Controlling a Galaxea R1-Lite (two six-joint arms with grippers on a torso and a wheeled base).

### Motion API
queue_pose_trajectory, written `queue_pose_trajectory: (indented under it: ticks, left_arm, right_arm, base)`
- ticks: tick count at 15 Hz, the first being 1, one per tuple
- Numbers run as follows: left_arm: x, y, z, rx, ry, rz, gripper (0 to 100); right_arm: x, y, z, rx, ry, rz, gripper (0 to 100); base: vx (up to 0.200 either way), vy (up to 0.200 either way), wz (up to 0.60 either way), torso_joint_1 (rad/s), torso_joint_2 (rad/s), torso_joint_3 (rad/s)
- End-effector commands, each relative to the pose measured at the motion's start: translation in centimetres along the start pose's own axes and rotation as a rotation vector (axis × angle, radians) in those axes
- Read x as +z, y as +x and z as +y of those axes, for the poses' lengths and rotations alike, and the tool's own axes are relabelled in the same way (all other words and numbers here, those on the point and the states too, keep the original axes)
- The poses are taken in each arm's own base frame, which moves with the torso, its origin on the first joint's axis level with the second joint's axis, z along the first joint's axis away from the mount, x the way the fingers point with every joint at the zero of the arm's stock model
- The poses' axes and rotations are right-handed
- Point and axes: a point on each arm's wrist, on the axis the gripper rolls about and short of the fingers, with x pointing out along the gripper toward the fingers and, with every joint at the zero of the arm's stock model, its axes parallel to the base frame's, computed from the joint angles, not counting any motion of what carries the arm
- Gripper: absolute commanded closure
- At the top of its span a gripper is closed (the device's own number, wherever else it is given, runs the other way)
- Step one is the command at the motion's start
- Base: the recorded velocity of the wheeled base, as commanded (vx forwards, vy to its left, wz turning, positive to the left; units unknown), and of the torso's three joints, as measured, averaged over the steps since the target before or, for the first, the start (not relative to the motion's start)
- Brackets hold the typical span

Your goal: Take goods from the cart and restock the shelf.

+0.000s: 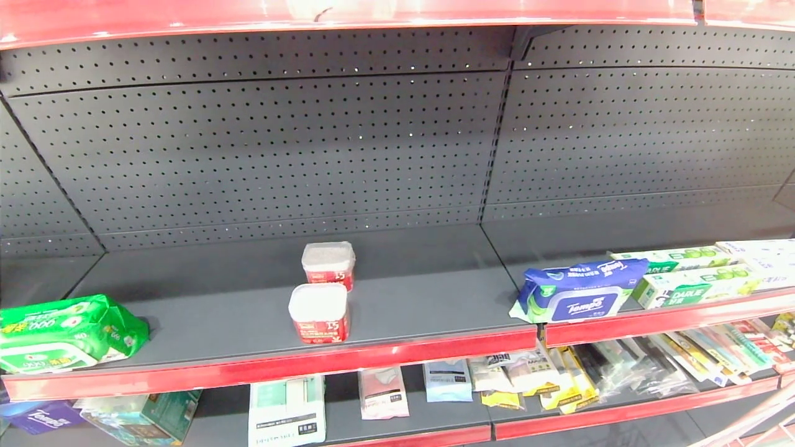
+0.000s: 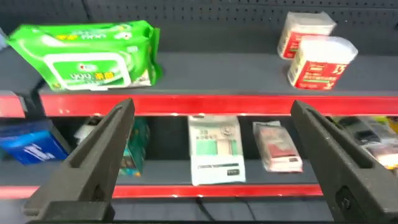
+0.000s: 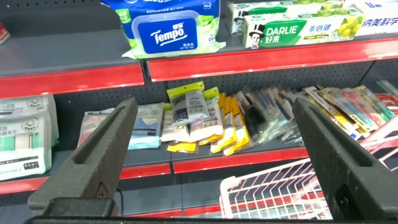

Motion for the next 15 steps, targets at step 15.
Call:
queue_pose_trajectory:
  ticks: [15]
  left_arm:
    - [-0.75,0.42,0.05,0.026,0.04,-0.059,0]
  right_arm:
    - [0.01,0.01,0.0,0.002,-0.005,0.001,0]
  base:
    - [0.0,0.0,0.24,0.003,0.0,-0.001]
